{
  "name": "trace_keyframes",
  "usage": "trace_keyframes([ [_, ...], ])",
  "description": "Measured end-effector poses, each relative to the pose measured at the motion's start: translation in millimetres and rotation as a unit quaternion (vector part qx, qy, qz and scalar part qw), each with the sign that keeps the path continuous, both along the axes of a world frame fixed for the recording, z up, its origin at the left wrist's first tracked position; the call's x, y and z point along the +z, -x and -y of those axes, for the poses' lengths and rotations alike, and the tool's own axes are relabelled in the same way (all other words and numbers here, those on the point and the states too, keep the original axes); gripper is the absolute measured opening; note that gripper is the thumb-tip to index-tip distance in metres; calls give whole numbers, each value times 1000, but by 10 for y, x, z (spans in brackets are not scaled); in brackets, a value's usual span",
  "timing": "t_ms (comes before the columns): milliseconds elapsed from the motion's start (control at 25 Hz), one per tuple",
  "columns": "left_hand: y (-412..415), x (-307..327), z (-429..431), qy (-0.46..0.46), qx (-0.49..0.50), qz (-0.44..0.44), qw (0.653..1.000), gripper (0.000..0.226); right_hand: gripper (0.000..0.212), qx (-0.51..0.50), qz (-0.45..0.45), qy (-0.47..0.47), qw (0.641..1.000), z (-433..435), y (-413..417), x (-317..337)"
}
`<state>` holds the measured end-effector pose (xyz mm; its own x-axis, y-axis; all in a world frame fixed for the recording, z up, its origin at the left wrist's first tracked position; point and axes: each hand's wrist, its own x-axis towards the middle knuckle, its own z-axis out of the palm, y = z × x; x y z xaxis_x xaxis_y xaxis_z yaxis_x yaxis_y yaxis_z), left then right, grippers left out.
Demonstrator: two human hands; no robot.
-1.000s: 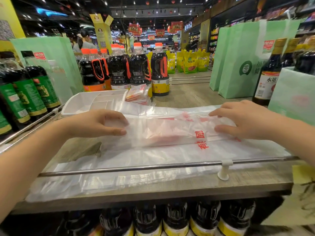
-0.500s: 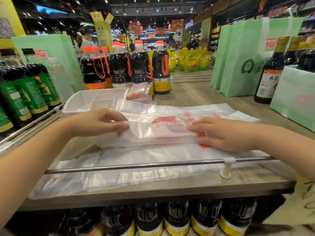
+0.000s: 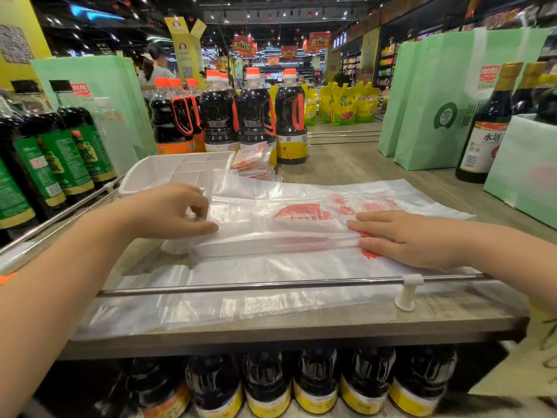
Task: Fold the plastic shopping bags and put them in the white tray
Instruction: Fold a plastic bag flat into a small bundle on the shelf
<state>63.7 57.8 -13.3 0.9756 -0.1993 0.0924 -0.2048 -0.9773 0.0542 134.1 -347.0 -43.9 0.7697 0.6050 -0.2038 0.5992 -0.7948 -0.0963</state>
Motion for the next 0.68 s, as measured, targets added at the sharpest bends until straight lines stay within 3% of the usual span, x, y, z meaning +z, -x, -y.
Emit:
trace_keyframes([
  [120, 25, -62, 118, -8, -21, -6, 1000, 33, 62, -2, 1, 0, 1000, -11, 21, 6],
  [360, -41, -116, 53, -77, 85, -17, 993, 63, 66, -12, 1, 11, 1000, -2, 40, 4],
  [480, -45, -101, 58, -145, 75, 40, 986, 47, 68, -11, 3, 11, 1000, -11, 44, 8],
  [520, -38, -106, 93, -135, 48, 68, 987, 35, 68, -11, 5, 10, 1000, -18, 40, 10],
  [600, -15, -113, 219, -22, -55, 82, 995, 26, 70, -9, 11, 8, 1000, -22, 37, 9],
  [680, 69, -117, 422, 45, -157, -3, 987, 39, 70, -3, 23, 8, 1000, -24, 48, 8],
])
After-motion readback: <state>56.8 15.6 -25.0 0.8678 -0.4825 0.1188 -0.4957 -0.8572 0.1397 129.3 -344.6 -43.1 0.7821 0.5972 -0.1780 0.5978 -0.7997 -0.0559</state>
